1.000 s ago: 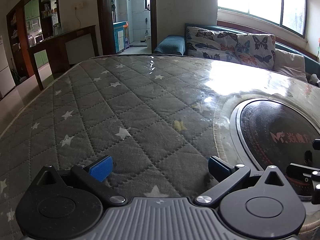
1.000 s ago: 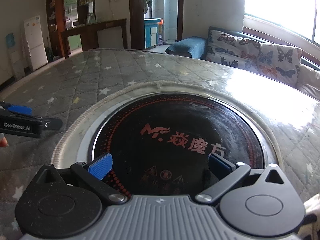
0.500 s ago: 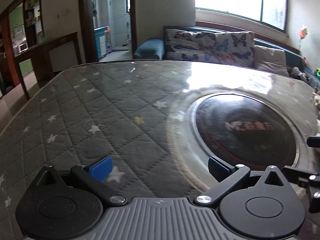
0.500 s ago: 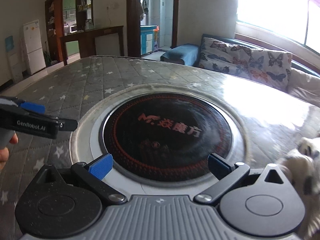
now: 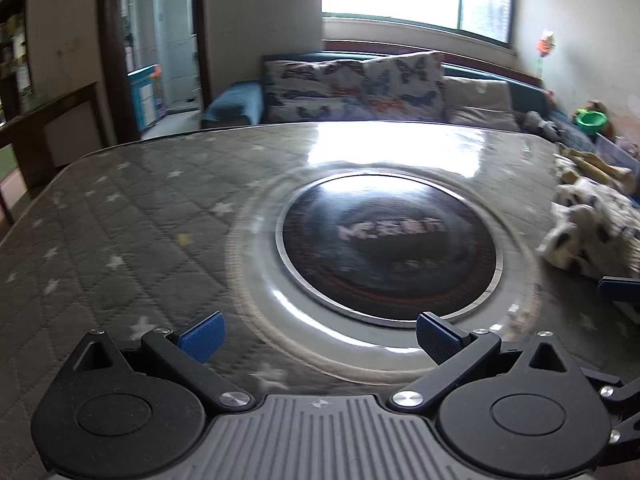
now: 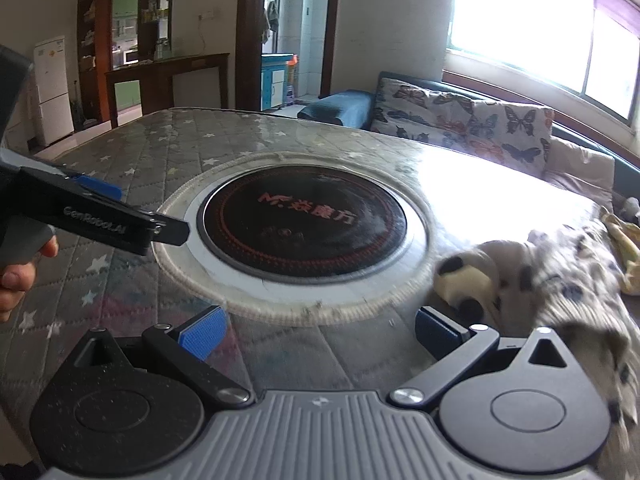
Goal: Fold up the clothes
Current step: 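Move both tools over the table toward the polka-dot pants, then lower the right tool onto the white polka-dot pants waistband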
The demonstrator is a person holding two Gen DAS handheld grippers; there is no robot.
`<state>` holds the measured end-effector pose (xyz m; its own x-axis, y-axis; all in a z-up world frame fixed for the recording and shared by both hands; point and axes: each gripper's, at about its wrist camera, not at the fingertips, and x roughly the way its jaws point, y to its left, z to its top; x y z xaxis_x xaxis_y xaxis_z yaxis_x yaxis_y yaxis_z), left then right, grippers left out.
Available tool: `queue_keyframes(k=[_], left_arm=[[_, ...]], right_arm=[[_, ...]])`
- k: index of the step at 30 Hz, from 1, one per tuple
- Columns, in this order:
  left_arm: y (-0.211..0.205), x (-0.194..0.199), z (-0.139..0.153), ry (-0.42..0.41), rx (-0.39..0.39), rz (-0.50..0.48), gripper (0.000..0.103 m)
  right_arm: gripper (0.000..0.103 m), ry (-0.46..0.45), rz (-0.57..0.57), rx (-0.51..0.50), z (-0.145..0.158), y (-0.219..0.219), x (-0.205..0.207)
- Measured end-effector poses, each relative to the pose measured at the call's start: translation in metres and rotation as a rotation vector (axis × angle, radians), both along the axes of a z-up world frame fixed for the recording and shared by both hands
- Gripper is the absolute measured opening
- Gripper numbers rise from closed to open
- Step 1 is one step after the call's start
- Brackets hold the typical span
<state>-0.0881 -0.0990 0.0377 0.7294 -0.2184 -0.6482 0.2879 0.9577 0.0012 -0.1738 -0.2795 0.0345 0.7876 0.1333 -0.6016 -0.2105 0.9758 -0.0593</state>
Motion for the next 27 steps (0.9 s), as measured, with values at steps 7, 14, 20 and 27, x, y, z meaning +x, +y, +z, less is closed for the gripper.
queue_keyframes(k=[7, 14, 20, 27], left_arm=[[-0.027, -0.008, -0.001, 0.001, 0.027, -0.077, 0.103], [-0.055, -0.015, -0.003, 0.018, 0.034, -0.154, 0.103], [-0.077, -0.020, 0.000, 0.029, 0.033, -0.210, 0.103], [-0.102, -0.022, 0.000, 0.049, 0.019, -0.273, 0.103]], right_arm=[[0.100, 0.004, -0.056, -0.007, 0.001, -0.022, -0.028], [0.097, 0.003, -0.146, 0.001, -0.001, -0.051, -0.050], [0.094, -0.013, -0.221, 0.006, 0.003, -0.075, -0.066], [0.087, -0.050, -0.316, 0.010, 0.014, -0.107, -0.080]])
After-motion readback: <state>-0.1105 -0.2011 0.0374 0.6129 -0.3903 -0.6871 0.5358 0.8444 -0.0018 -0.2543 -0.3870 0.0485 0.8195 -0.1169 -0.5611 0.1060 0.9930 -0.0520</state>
